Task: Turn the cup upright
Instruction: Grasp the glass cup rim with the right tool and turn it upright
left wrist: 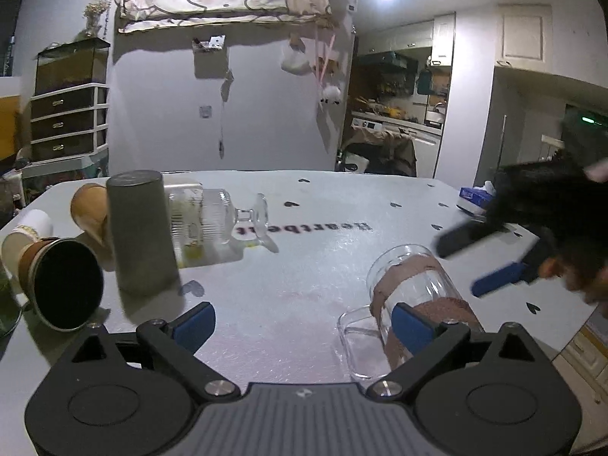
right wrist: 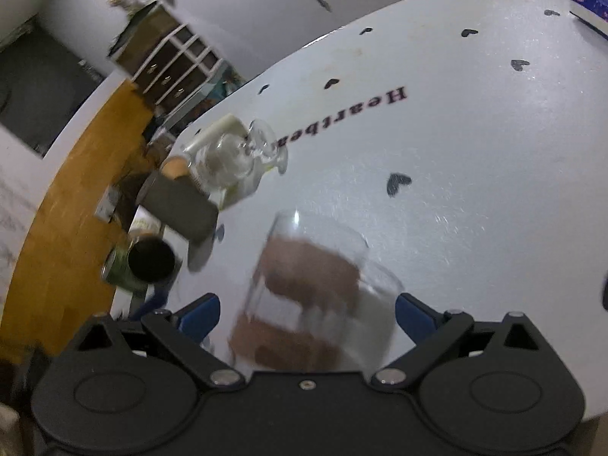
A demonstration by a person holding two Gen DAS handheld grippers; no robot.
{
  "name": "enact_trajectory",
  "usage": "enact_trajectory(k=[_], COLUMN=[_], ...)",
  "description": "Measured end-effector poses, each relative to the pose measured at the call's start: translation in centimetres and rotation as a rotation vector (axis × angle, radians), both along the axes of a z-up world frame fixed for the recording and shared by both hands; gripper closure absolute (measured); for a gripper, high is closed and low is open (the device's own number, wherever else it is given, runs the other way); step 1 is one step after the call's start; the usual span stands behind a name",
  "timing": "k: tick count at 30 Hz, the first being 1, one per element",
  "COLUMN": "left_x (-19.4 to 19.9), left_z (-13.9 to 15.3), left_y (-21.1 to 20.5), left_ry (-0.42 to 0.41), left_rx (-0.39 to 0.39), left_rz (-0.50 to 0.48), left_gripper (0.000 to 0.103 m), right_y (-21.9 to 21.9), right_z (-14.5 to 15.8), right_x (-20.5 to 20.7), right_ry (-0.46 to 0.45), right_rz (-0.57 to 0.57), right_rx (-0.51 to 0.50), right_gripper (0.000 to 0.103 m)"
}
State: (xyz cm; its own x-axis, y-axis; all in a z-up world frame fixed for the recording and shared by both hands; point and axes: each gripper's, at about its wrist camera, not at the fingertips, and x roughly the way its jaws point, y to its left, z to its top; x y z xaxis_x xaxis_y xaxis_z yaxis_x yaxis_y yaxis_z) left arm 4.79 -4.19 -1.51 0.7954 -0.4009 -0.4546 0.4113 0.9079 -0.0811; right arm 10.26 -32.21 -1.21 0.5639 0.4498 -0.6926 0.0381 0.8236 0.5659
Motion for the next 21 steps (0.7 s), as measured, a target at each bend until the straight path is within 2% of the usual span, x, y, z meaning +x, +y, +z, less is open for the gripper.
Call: enact_trajectory(k=[3,7,10,11,12,13,16,21], left_x=[-0.1,-0.1,-0.1,0.0,0.0,0.0,-0.1,-0.3], left_z=[0.0,0.0,-0.1,-0.1,-0.2,-0.2,-0.1,0.1], left_y=[0.5,1.0,1.1,1.1,1.1,1.2,1.2,1.0], left_ry=[0.002,0.003,0.007,0.009,0.011,0.012,0.010,-0.001], left_rx=[-0.001,-0.007,-0.002,-0.001,-0.001,-0.001,-0.006,-0.006], left_rz=[0.013,0.010,0.012,0.013,0.014,0.015,0.015,0.007], left_gripper=[0.004,0.004,0.004,0.004,0.004,0.004,0.004,0.004], right_y=[1.2,1.4,1.7,1.8,1.9,2.0,2.0,1.4], right_z=[-0.5,-2.7,-3.9,-3.7,-3.4,-3.1,-1.7,1.9], right_x=[2.6,5.2,6.4,6.5,6.6,6.6,5.9,3.8], right_ry=[0.063,0.196,0.251,0.246,0.248,0.244,0.207,0.091], right_rz=[0.008,-0.031,-0.029,-0.026,-0.020,-0.004,0.028,0.074], right_rx=[-0.012,0.054,0.085,0.083,0.067,0.054,0.012,-0.092], right_gripper=[0.003,0.004,0.012,0.013,0.021,0.025,0.025,0.025])
